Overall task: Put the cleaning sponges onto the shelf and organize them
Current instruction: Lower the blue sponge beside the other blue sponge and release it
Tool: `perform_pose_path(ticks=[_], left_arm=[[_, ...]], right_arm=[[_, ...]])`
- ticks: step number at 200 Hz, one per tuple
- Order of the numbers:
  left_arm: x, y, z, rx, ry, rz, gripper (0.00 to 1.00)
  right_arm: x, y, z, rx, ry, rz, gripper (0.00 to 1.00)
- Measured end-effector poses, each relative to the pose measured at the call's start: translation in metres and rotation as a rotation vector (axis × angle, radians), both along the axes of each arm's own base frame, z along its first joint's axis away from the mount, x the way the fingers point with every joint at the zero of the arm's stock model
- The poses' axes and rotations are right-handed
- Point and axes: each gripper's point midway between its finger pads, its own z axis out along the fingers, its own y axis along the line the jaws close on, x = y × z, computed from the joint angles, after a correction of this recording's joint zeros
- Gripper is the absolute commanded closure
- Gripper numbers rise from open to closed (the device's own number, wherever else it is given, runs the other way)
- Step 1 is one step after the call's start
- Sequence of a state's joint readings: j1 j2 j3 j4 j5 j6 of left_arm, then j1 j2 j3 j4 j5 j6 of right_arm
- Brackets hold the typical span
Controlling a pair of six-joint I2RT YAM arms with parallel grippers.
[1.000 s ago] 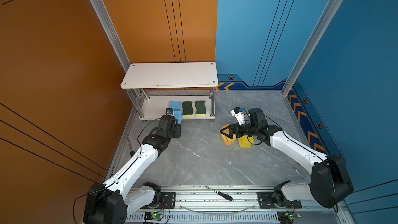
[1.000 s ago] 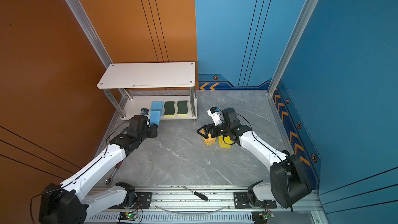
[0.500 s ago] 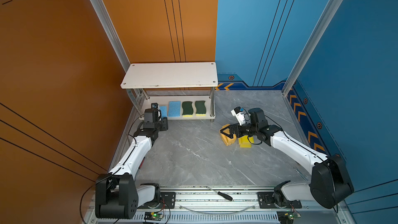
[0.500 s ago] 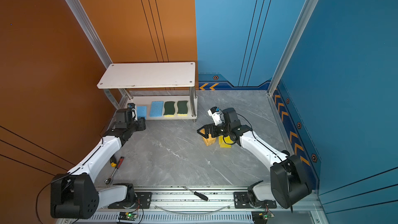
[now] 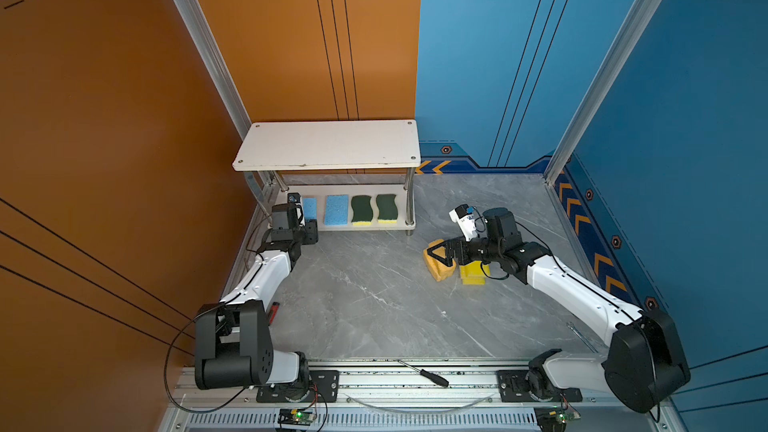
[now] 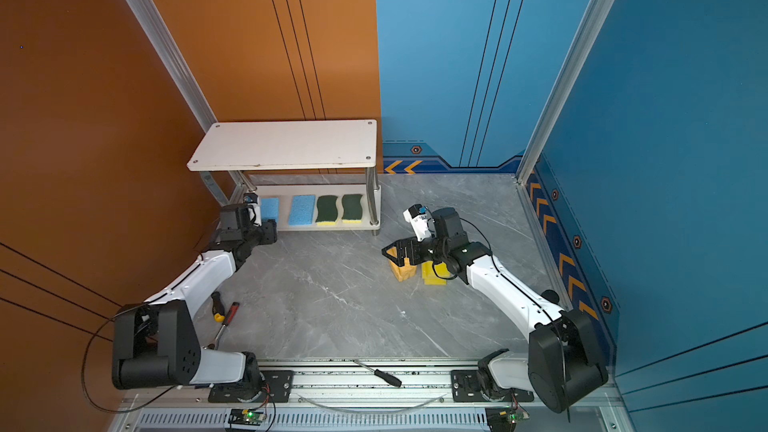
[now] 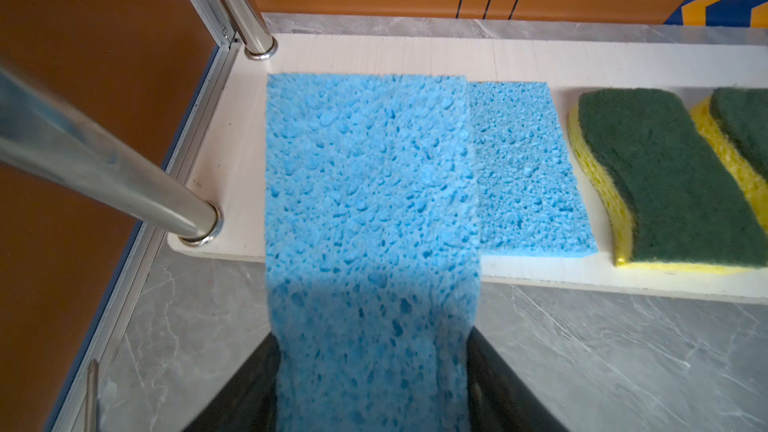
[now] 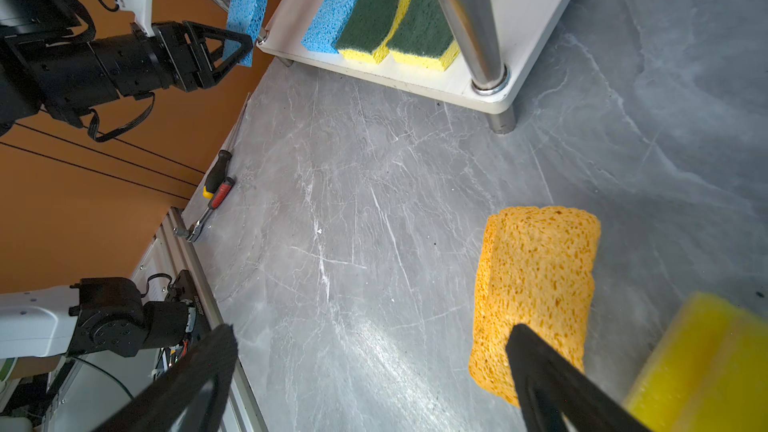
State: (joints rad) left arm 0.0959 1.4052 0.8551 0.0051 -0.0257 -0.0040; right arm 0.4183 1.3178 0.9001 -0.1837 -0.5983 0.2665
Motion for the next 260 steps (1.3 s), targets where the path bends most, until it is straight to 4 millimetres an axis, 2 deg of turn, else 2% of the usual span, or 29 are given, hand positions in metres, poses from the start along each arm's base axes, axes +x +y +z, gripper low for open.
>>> perform_pose_path(ticks=[44,151,209,237,260], left_arm=[[0.016,0.001,0.002,-0.029,-0.060,-0.023,0.35],[0.034,0.000,-0.030,-0.068,-0.034,-0.057,0.35],[0.051,0.004,-0.033,-0.076,-0.042,-0.062,0.35],[0.055,0.003,-0.040,-0.085,-0.028,-0.069,0.35],[0.057,0.003,-0.039,-0.086,-0.033,-0.071,0.34]], right_arm=[[-0.002,-0.001,0.008,0.008,-0.020,0.000,0.00],[-0.004,-0.003,0.009,0.003,-0.020,-0.007,0.00],[-0.003,-0.005,0.009,-0.006,-0.023,-0.018,0.00],[-0.003,-0.006,0.009,-0.009,-0.021,-0.021,0.00],[-0.005,-0.007,0.008,-0.012,-0.014,-0.021,0.00]])
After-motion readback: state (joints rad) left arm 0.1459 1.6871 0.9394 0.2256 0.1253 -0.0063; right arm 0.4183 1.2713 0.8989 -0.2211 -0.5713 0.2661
